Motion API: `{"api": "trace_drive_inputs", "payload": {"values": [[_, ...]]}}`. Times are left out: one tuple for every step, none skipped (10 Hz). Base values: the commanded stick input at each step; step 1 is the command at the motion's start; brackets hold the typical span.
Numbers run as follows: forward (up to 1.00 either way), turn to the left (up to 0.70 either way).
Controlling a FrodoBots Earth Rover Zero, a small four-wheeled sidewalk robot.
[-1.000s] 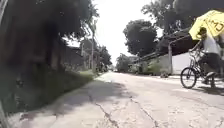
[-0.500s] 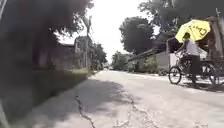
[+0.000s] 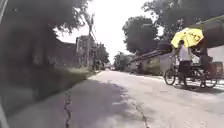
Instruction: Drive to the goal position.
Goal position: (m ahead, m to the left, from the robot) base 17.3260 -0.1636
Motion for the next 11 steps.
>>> {"api": "trace_drive_inputs", "payload": {"values": [[1.00, -0.24], [1.00, -0.17], [1.00, 0.00], [1.00, -0.30], [1.00, -0.13], [1.00, -0.26], [1.00, -0.21], [1.00, -0.06], [1.00, -0.15], [1.00, -0.15], [1.00, -0.05]]}}
